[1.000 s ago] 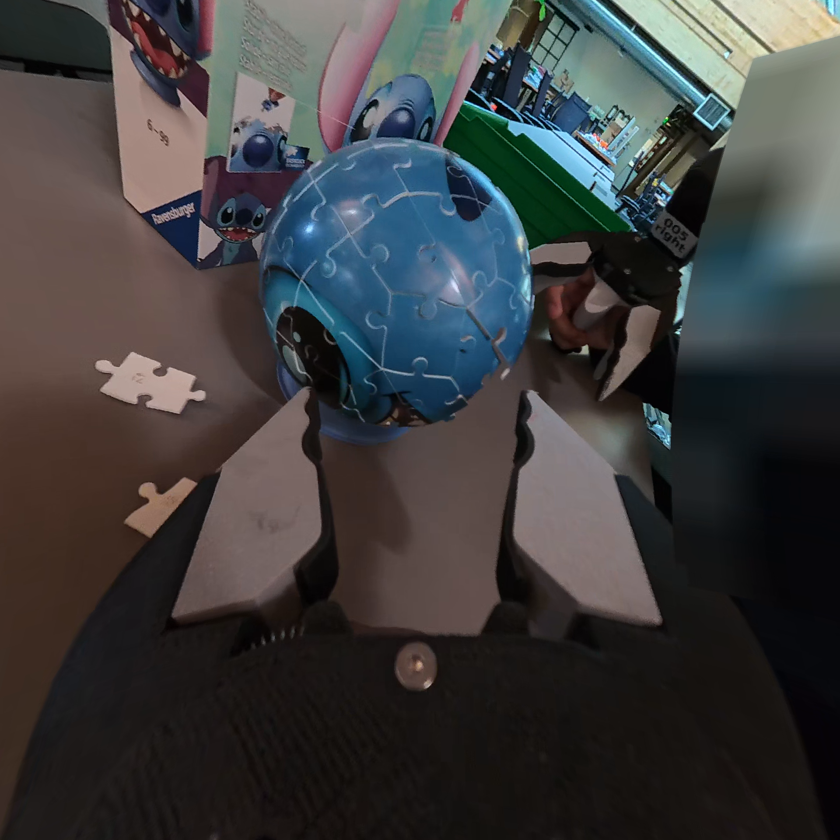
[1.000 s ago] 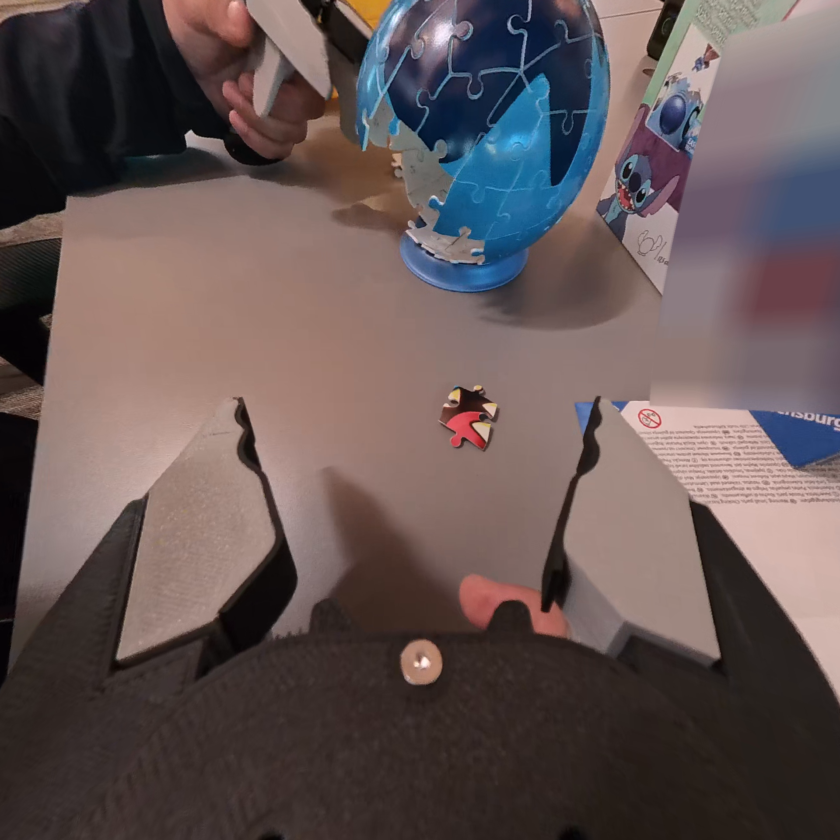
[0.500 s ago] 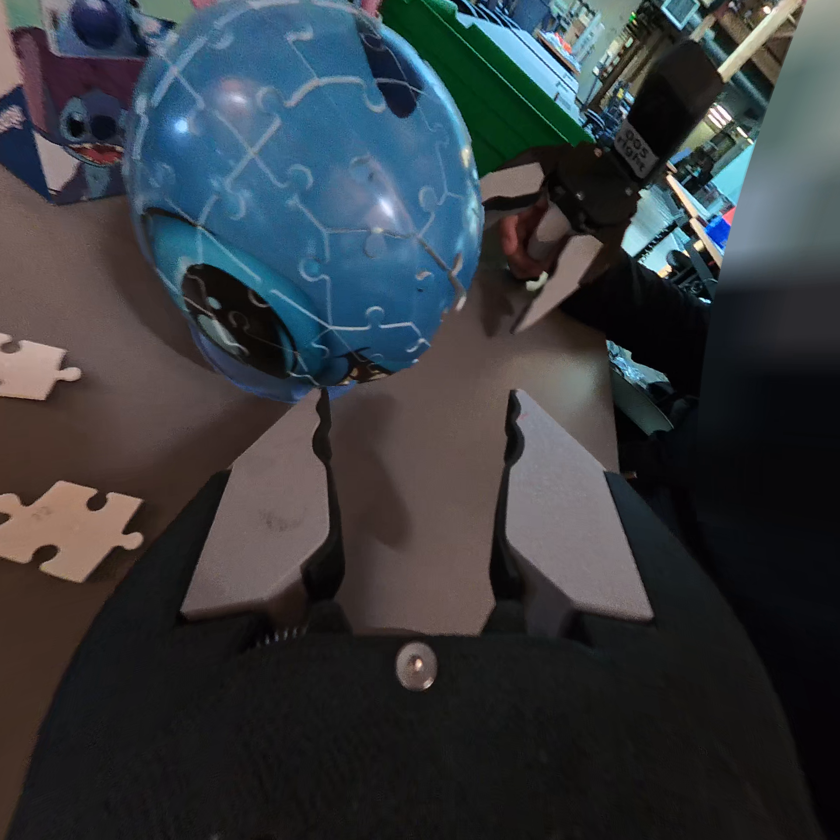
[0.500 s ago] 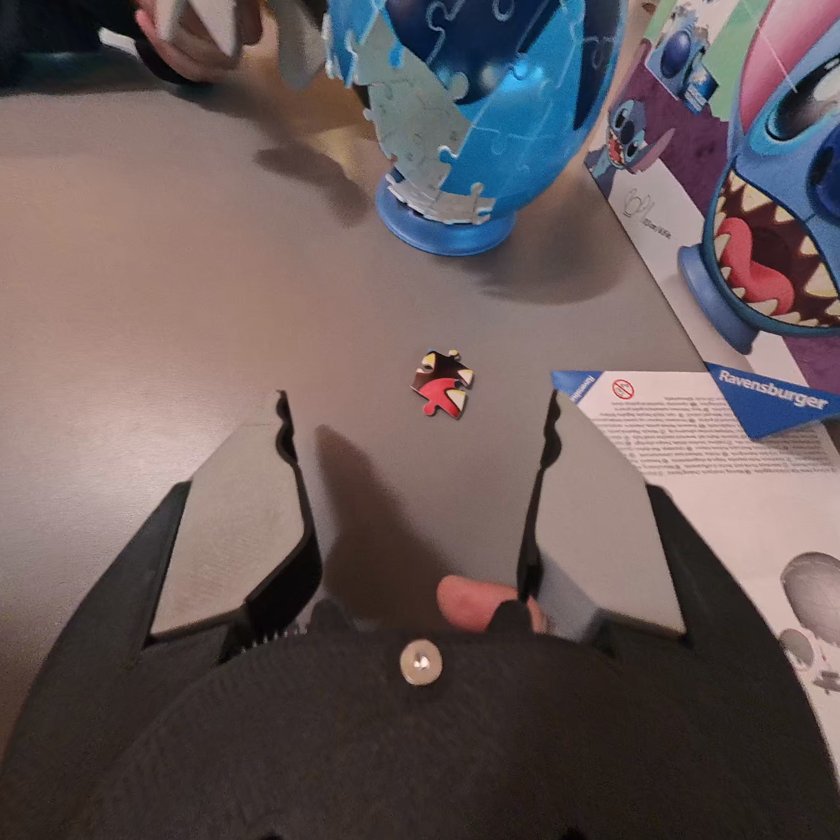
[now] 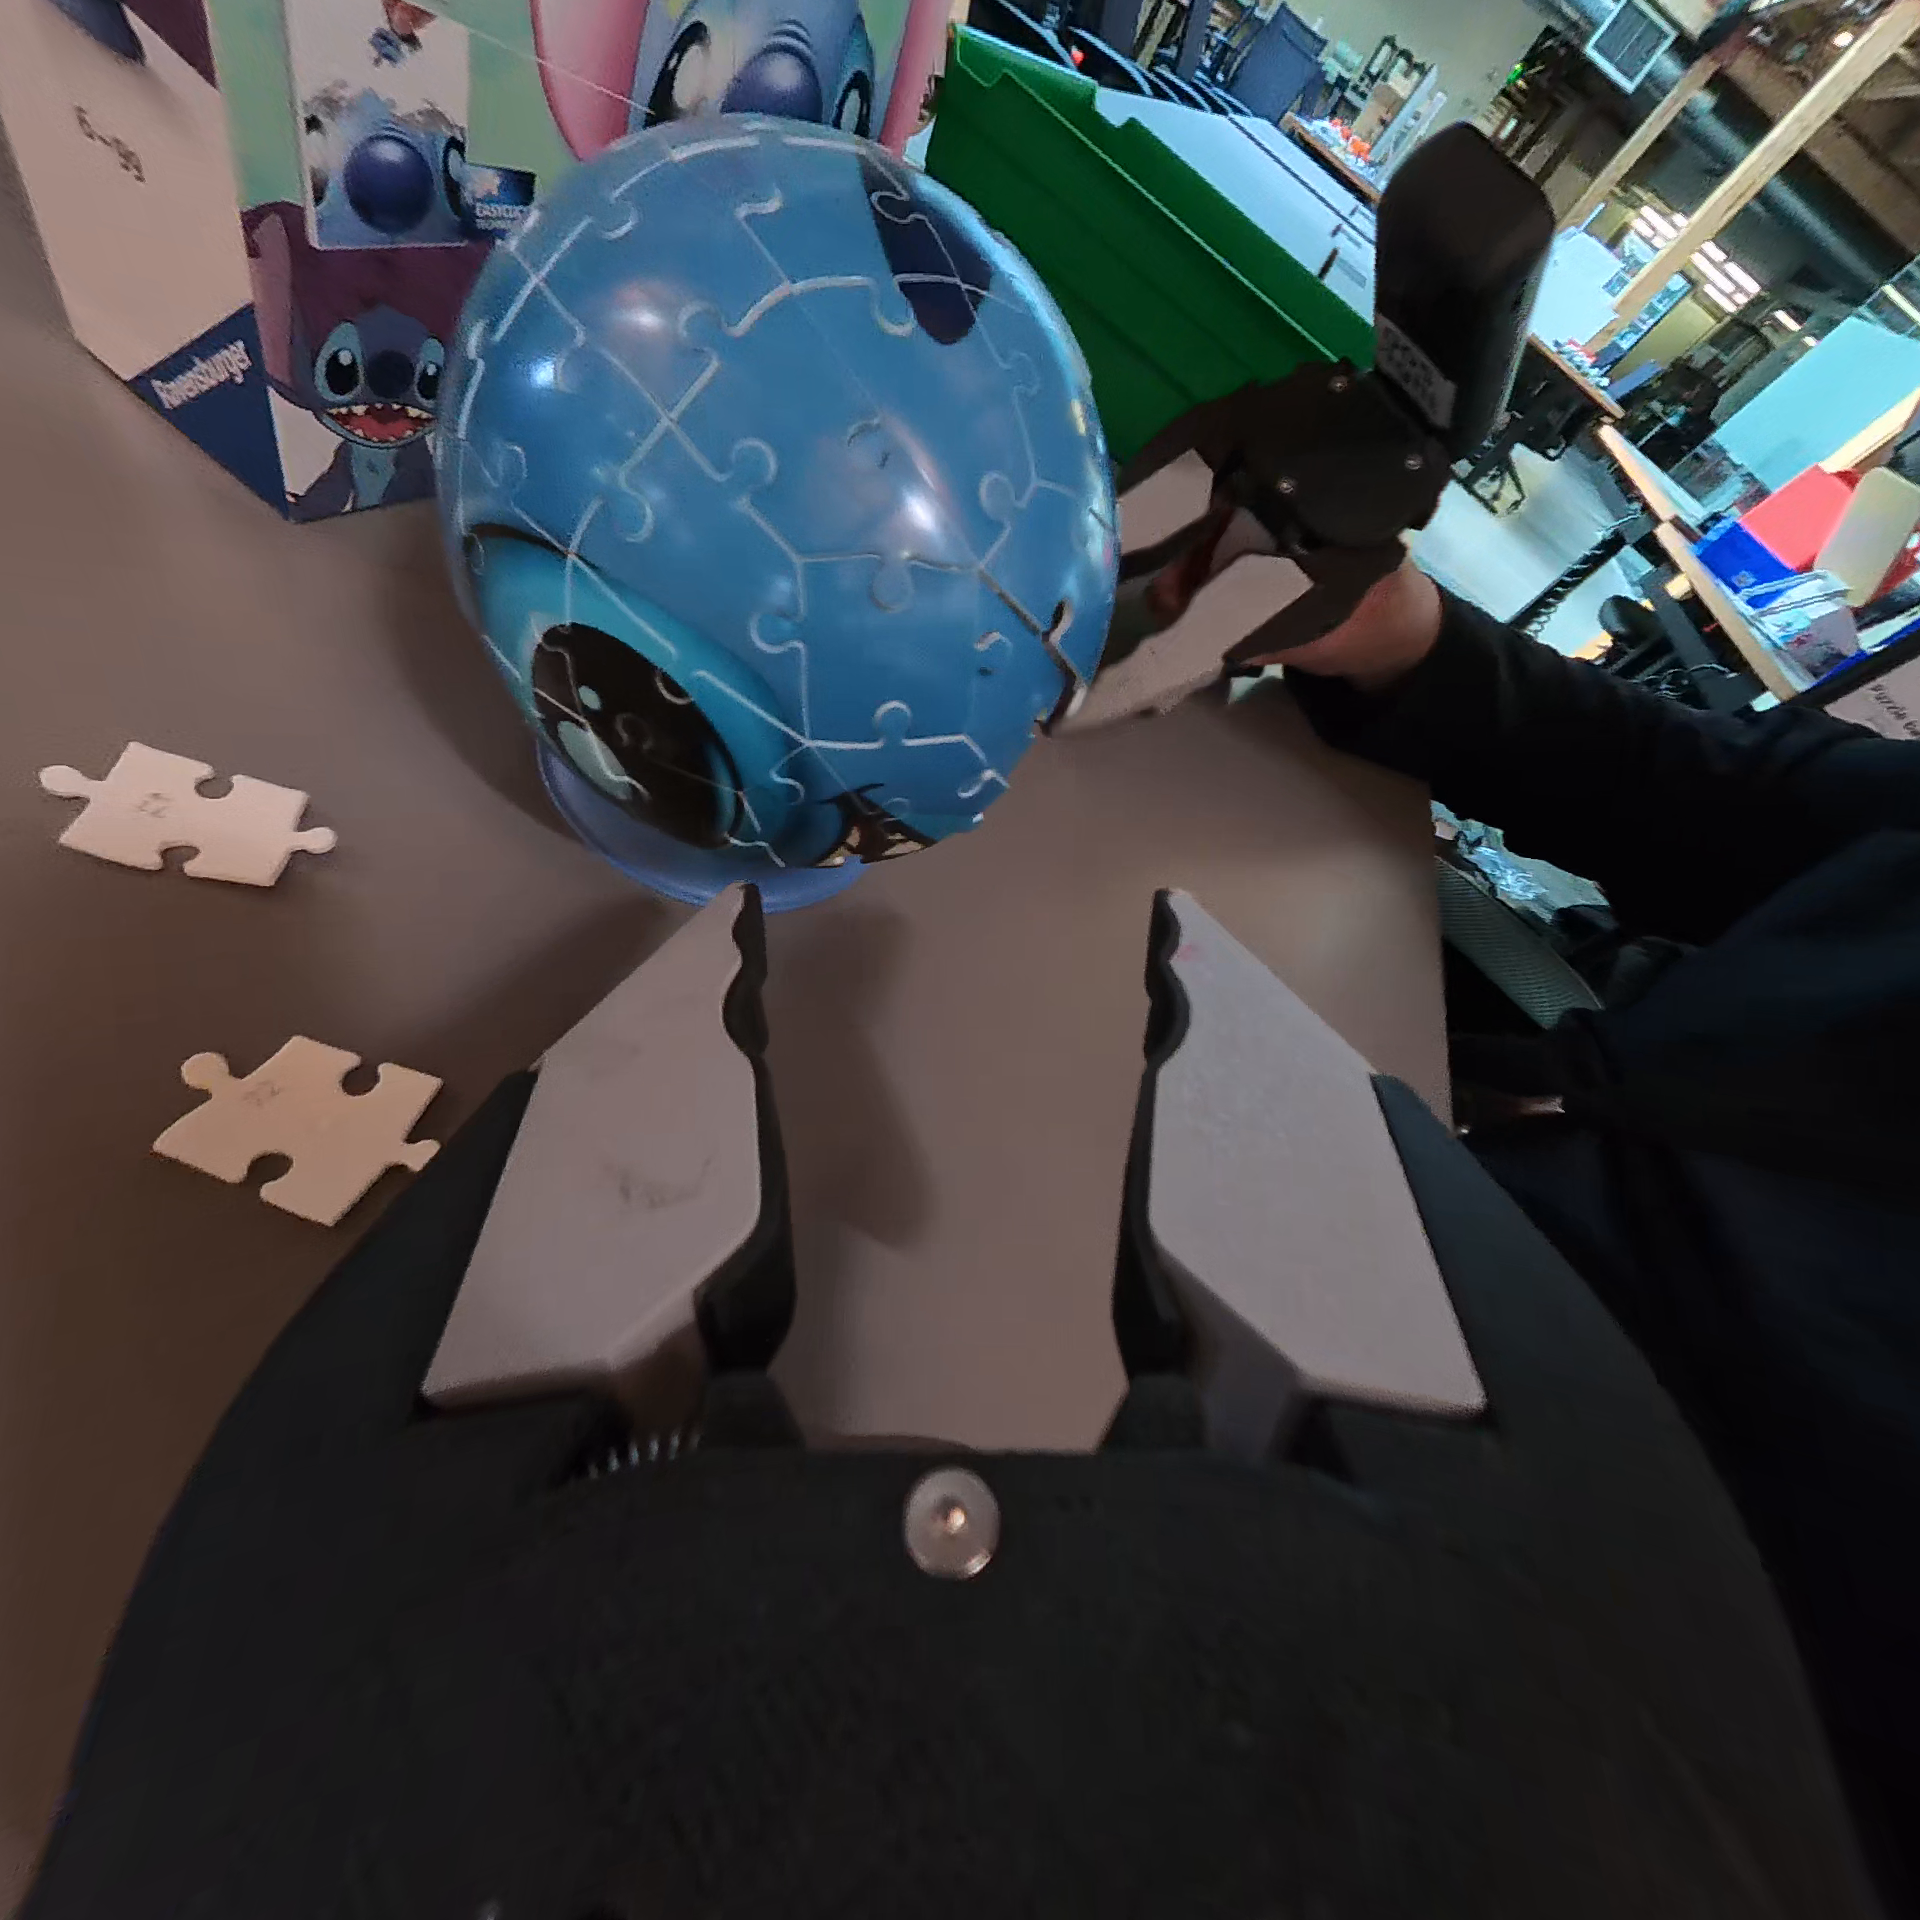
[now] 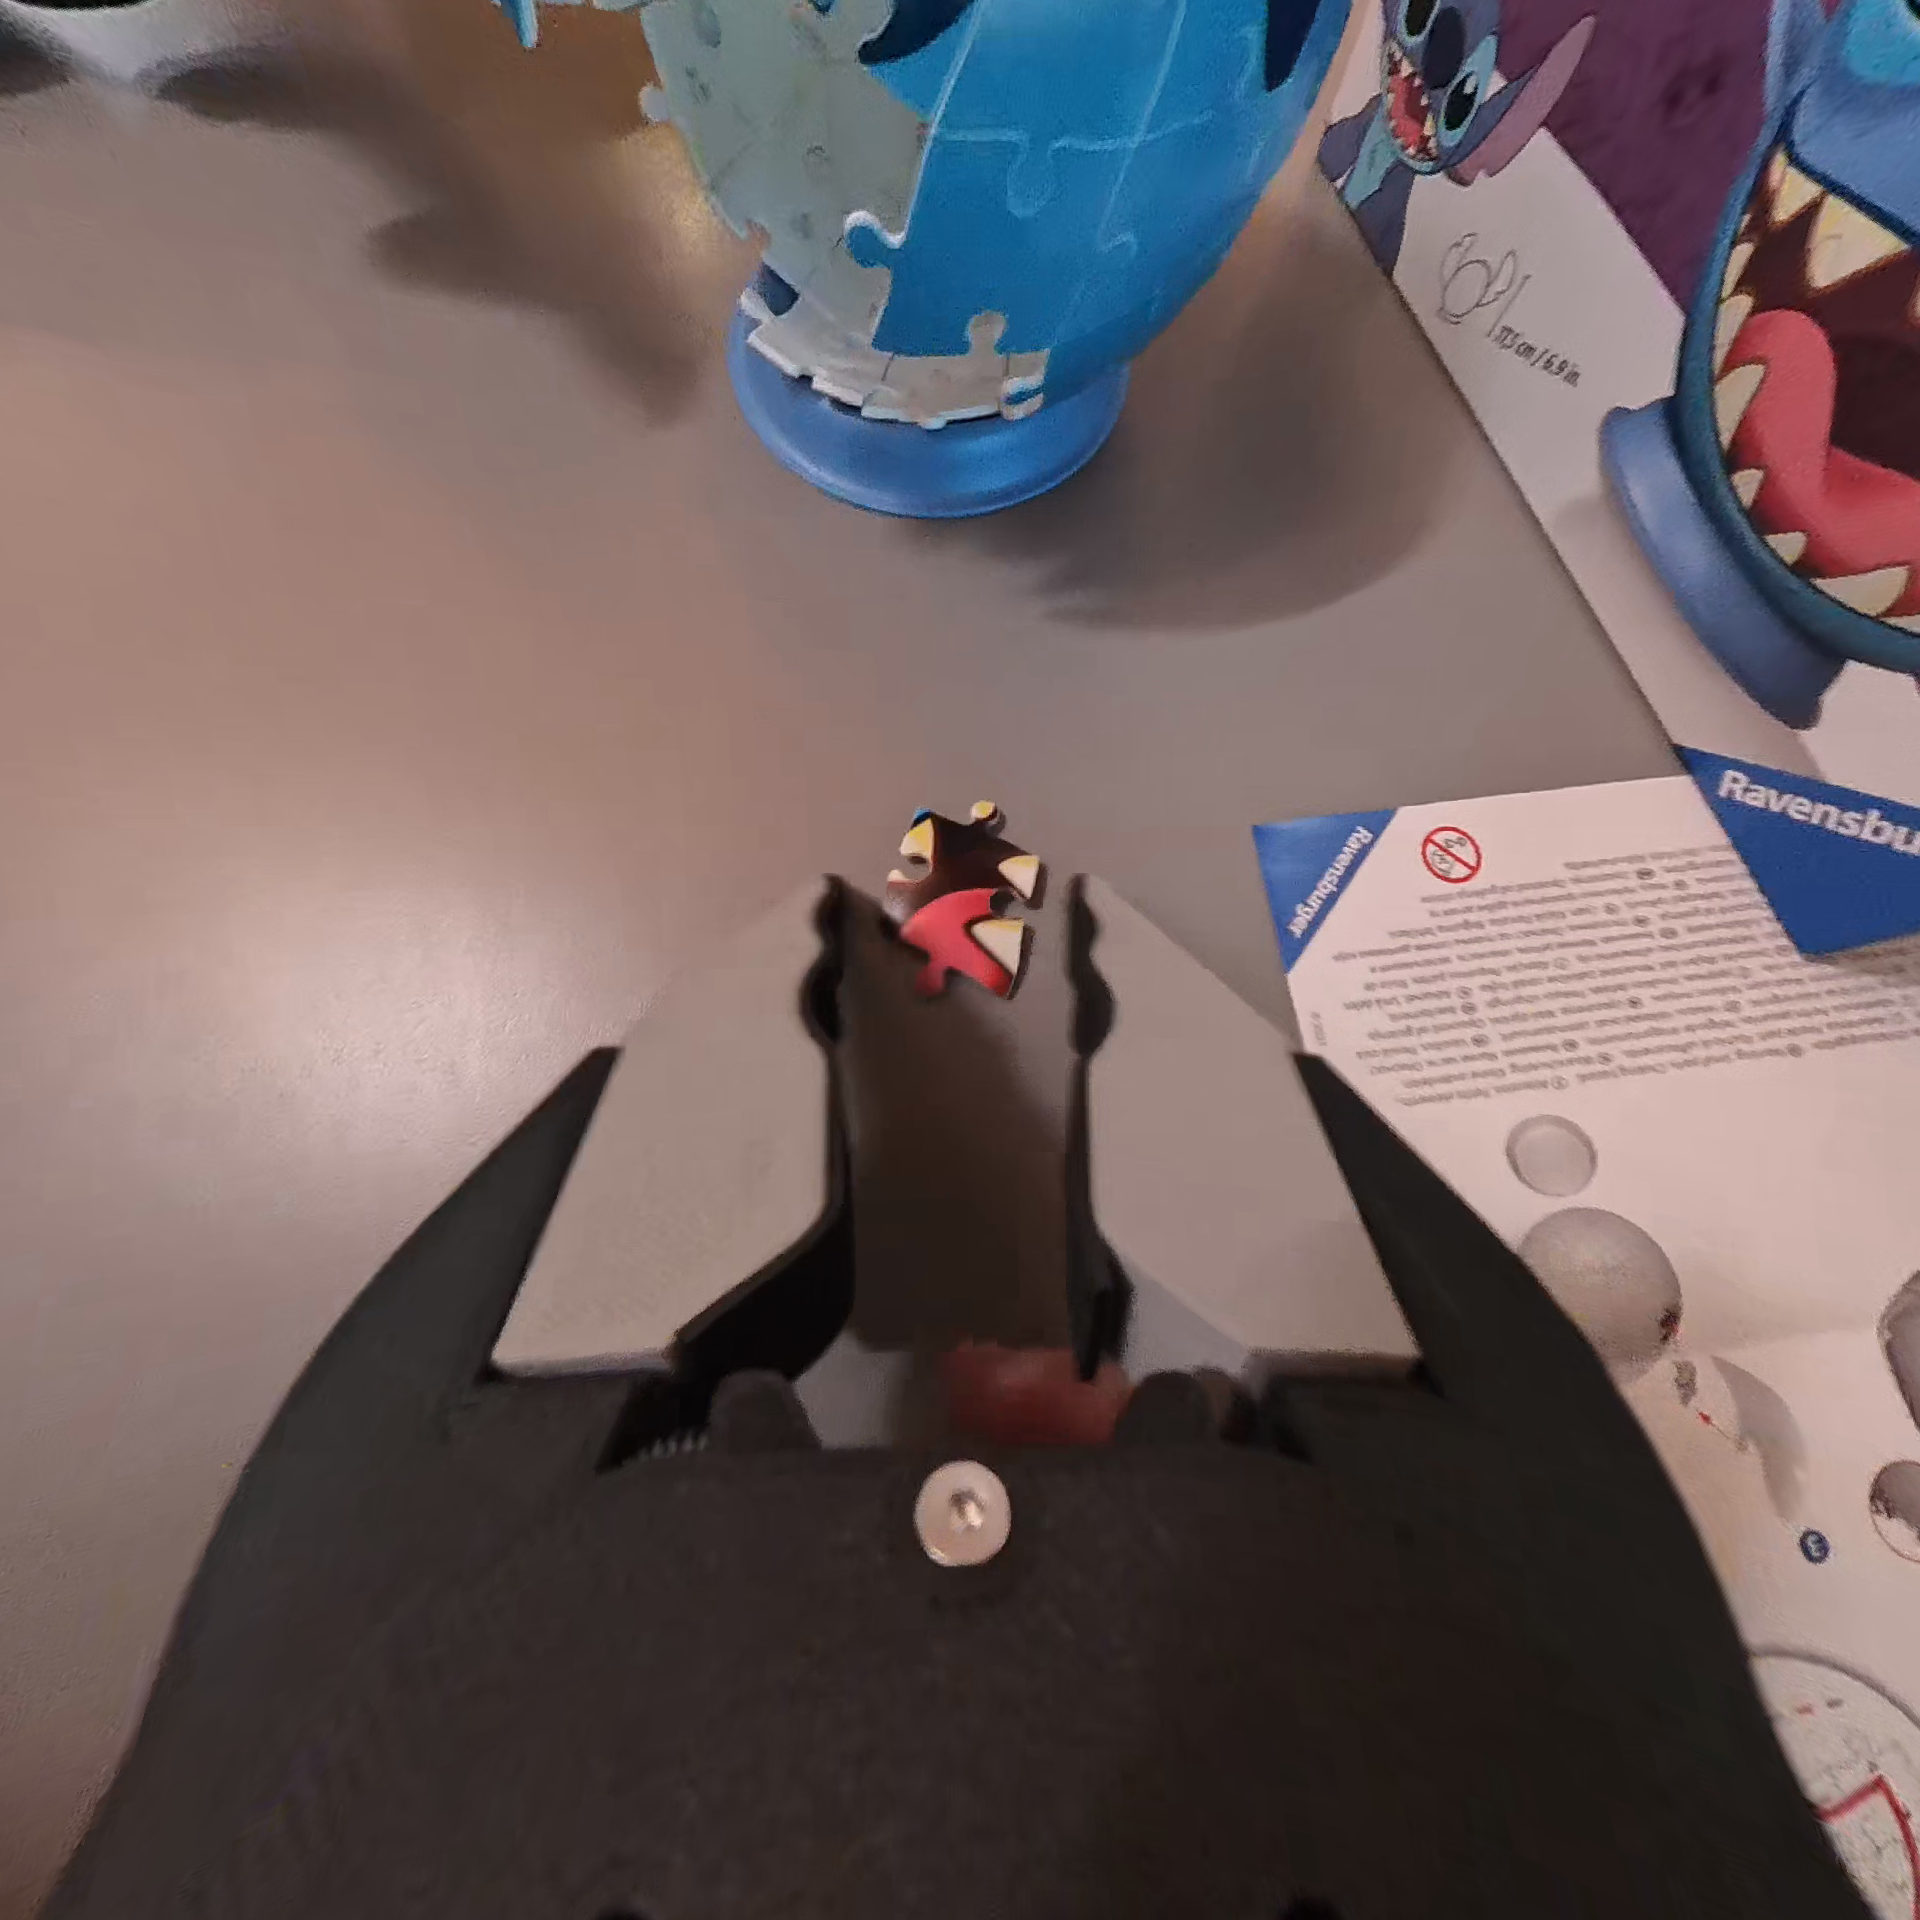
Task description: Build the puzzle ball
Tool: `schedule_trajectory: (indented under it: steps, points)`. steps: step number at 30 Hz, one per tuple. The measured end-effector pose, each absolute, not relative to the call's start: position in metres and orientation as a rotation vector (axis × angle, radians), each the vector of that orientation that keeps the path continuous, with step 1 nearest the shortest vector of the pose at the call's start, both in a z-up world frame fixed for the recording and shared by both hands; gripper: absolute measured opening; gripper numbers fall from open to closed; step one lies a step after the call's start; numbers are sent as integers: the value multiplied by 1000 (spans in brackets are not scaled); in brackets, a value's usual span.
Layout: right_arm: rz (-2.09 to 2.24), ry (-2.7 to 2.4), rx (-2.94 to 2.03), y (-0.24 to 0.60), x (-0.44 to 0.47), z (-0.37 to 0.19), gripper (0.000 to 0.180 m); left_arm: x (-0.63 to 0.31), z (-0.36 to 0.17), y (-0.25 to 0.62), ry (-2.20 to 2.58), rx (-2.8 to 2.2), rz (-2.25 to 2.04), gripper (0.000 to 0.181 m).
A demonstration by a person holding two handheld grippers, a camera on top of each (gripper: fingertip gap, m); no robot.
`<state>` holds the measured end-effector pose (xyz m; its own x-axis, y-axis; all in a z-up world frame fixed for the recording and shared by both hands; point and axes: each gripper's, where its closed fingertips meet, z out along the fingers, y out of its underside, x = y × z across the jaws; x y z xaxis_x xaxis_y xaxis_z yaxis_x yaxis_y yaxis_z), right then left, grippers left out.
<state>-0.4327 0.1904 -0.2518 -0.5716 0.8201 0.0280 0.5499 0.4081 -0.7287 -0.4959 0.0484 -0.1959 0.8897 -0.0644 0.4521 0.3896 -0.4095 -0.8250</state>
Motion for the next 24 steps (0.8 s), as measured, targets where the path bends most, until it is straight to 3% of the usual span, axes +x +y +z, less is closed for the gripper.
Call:
schedule_trajectory:
  steps: [1, 6, 13, 20, 24]
  points:
    - [966, -2286, -1171, 190, -434, -252, 25, -496, -196, 48, -237, -1935, -502, 72]
    - [997, -2292, -1222, 188, -435, -250, 24, -493, -195, 42, -179, -1960, -412, 66]
    - [1670, -2330, -1260, 139, -420, -197, 24, -456, -167, 29, 276, -1905, 279, 59]
    - [2124, -2533, -1198, 76, -395, -167, 24, -418, -175, 57, 568, -1853, 764, 47]
    - [2230, -2575, -1258, 68, -394, -167, 24, -404, -175, 70, 634, -1826, 731, 41]
